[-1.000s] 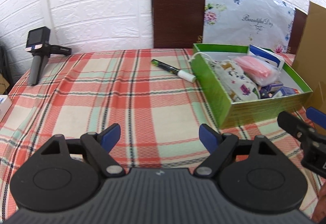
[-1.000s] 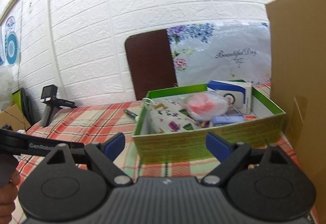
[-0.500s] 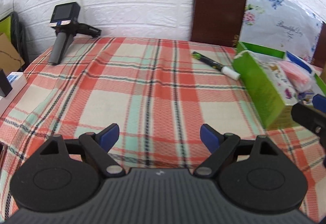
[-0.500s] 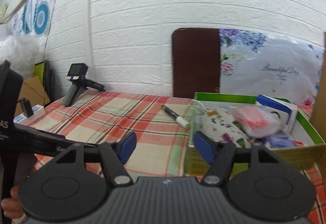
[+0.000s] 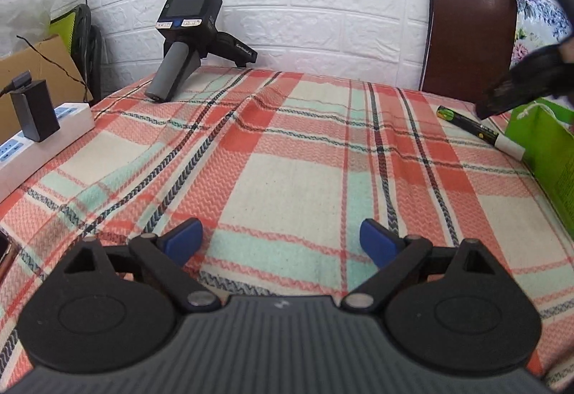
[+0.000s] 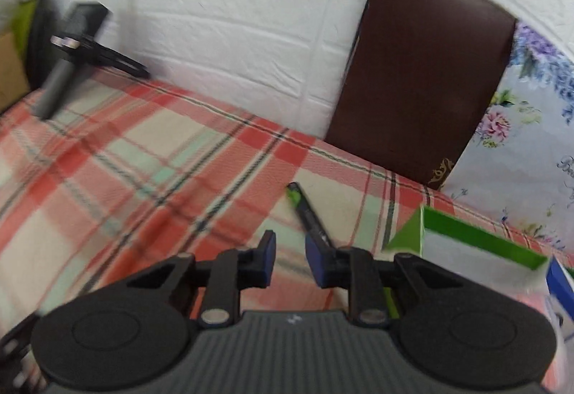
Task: Organize objects
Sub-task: 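Move the right gripper to the black white-capped marker, then grasp the black marker with the right gripper and lift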
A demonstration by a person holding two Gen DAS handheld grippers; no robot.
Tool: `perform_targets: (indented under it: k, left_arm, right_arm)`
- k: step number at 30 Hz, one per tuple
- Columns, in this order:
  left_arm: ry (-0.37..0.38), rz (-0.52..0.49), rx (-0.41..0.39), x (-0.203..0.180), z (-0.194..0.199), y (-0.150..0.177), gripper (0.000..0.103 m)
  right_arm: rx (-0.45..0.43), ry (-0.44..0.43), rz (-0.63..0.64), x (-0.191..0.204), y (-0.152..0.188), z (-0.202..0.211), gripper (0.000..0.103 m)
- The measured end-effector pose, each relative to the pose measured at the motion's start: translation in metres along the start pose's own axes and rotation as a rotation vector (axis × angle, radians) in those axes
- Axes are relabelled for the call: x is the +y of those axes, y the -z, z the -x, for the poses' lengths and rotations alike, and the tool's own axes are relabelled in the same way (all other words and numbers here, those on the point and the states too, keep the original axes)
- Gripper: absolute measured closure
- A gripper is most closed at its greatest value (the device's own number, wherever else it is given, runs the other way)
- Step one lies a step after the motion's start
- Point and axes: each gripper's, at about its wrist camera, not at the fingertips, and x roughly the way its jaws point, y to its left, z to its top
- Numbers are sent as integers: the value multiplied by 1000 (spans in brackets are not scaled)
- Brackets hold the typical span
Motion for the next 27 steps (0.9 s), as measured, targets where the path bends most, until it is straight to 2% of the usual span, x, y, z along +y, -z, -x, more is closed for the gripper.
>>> perform_targets:
  k: [2, 4, 5, 7, 11, 12, 16, 20, 24, 25, 27]
  left_arm:
    - [7, 20, -1, 3, -2, -1, 7]
    - [9, 27, -4, 4, -3, -1, 7]
    - [11, 29, -6, 4, -3, 0, 7]
    - [16, 36, -7, 5, -4, 0, 7]
    - [20, 43, -9, 6, -4, 0, 6]
    - [21, 43, -9, 6, -4, 0, 6]
    - [22, 38, -5, 6, -5, -1, 5]
    - [29, 28, 3, 5, -6, -1, 3]
    - [22, 1, 14, 2, -6, 0, 2]
    - [23, -7, 20, 1, -7, 0, 0]
    - [27, -23, 43, 0, -9, -2, 0]
  right_arm:
    - [68, 21, 8, 1, -10, -28, 82]
    - [127, 30, 12, 2, -15, -50, 74]
    - [128, 63, 33, 4, -15, -55, 68]
    - [158, 75, 38, 4, -17, -66, 71]
    - [156, 23, -5, -3, -11, -61, 82]
    - [157, 3, -18, -4, -8, -56, 85]
    - [136, -137, -51, 11, 19, -19, 85]
    - [81, -275, -38, 33, 73, 35, 85]
    - [20, -357, -95, 28, 131, 89, 84]
    - [0, -356, -116, 25, 143, 99, 82]
    - [-42, -334, -161, 16, 164, 118, 62]
